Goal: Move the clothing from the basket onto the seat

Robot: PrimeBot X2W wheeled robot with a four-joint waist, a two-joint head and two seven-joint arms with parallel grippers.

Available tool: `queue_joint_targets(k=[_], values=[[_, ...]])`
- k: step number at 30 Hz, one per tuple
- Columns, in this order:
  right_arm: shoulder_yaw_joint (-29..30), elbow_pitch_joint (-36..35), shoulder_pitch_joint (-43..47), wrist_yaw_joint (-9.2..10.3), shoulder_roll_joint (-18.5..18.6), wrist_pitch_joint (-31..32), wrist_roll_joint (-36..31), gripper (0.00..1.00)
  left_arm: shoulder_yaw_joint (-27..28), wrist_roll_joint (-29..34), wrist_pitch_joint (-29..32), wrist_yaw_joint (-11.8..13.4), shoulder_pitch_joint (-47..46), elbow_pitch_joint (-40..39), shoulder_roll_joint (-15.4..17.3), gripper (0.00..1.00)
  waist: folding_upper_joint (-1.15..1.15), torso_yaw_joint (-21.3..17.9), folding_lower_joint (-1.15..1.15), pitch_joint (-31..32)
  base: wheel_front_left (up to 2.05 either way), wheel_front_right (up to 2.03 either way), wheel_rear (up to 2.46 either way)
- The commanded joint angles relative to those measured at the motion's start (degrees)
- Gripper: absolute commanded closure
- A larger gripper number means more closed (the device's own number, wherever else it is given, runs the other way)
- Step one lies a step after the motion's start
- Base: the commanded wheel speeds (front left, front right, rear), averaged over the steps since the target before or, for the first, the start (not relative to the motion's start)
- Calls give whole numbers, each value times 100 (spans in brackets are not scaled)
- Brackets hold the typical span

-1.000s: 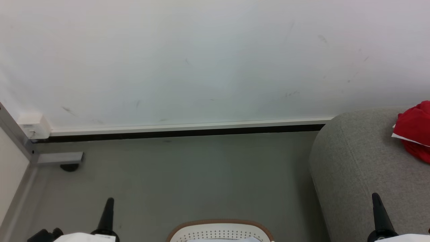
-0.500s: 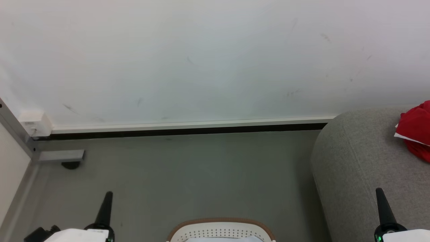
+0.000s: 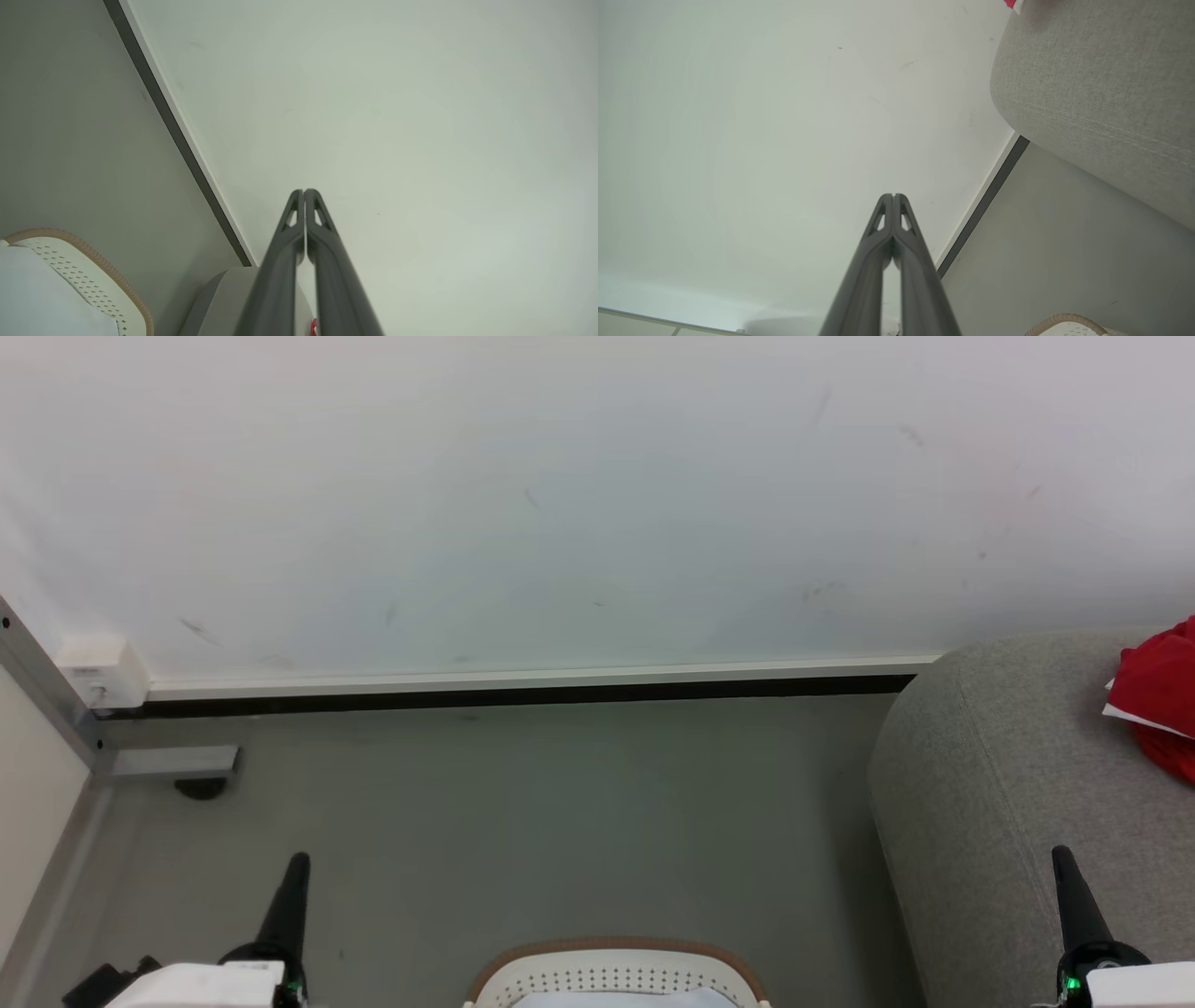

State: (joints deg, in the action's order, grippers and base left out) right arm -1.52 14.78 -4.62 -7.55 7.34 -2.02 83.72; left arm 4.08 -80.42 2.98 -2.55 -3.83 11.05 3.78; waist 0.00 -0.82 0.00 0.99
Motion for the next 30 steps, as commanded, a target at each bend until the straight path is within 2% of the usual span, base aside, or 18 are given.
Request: queue_joint_targets(k=[1, 30], values=[[-1, -55, -117, 9, 68, 28, 183, 100, 51, -146, 51, -39, -105, -35, -1, 100, 0, 4, 0, -4, 0, 0, 0], [-102, -111, -235, 12, 267, 143, 1596, 100, 262, -1152, 354, -161, -252, -60, -85, 100, 0, 75, 0, -83, 0, 0, 0]])
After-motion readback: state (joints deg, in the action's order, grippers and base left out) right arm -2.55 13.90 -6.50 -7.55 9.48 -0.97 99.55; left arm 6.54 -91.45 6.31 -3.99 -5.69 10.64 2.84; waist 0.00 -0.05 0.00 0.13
